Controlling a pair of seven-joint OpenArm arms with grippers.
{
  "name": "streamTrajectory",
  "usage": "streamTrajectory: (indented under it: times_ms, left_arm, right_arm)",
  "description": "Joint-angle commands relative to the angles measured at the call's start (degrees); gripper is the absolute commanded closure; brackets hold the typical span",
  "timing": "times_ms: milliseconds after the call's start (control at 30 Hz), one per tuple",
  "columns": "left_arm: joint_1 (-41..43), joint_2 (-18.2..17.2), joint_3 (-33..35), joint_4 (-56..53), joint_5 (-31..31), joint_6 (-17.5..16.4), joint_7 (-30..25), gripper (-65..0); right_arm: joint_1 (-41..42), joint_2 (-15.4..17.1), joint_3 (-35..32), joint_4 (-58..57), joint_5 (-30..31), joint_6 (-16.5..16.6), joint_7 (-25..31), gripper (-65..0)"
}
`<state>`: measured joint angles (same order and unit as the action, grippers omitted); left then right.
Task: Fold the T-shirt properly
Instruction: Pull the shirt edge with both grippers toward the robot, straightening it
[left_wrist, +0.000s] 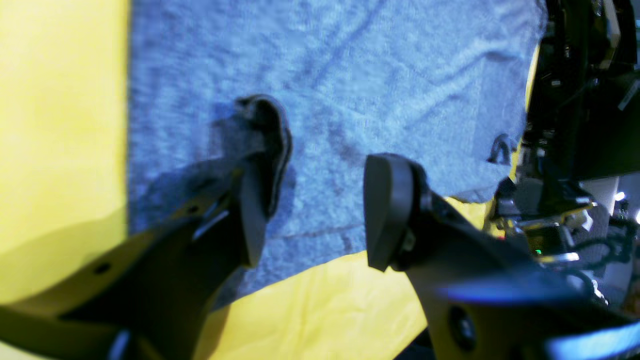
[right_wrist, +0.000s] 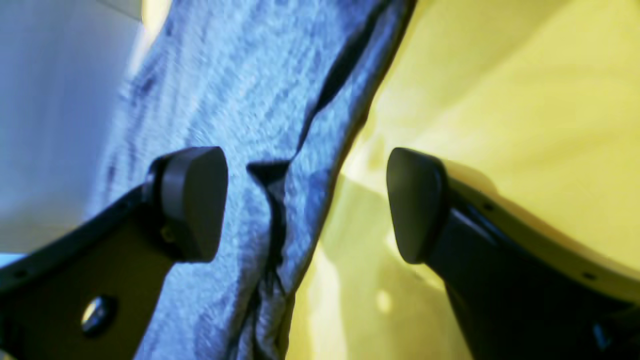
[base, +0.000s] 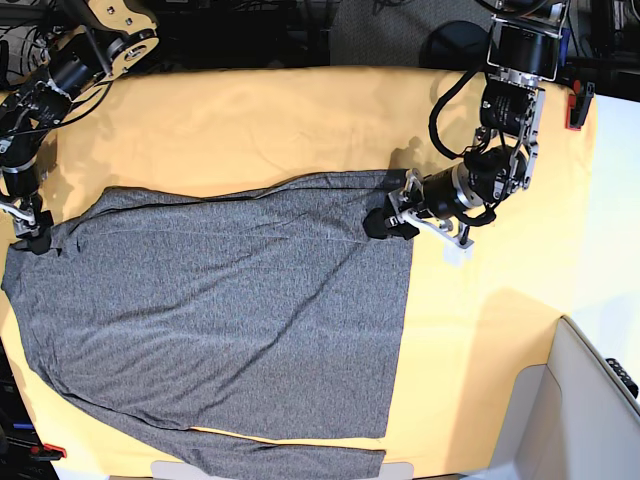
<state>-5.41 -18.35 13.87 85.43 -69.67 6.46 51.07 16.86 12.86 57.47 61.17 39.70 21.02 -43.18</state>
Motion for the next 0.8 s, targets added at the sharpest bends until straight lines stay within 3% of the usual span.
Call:
streamTrajectory:
  times_ms: [0,400,600,700,767]
  left_arm:
    - [-0.96,-0.51,-0.11,1.12,-0.97,-0.17,0.14,-27.8]
    - [-0.88,-0.51,-0.29,1.12,-0.97,-0.17,0.14,-27.8]
    - [0.71,-3.50,-1.08,1.12,-1.23,-0.17,-0.12,-27.8]
    - [2.11,-3.94,-4.33,1.12,-1.32,-0.26,0.14,-27.9]
    - [3.34,-3.94,-6.79,1.12,-1.32,-0.52,0.23,-27.9]
  right_arm:
    - [1.55,0.98,-0.02,-0.38,0.34,-0.22,0.32,-49.2]
    - [5.60,1.33,-0.02,-9.25,0.69,-0.22,0.32,-49.2]
    - [4.63,1.33,-0.20,-9.52,0.34,-0.05,0.32,-49.1]
    - [3.66,1.33,-0.20,-9.52,0.34,0.30,0.32,-40.7]
    - [3.58,1.33,-0.29,-9.52,0.34,0.30,0.32,-28.2]
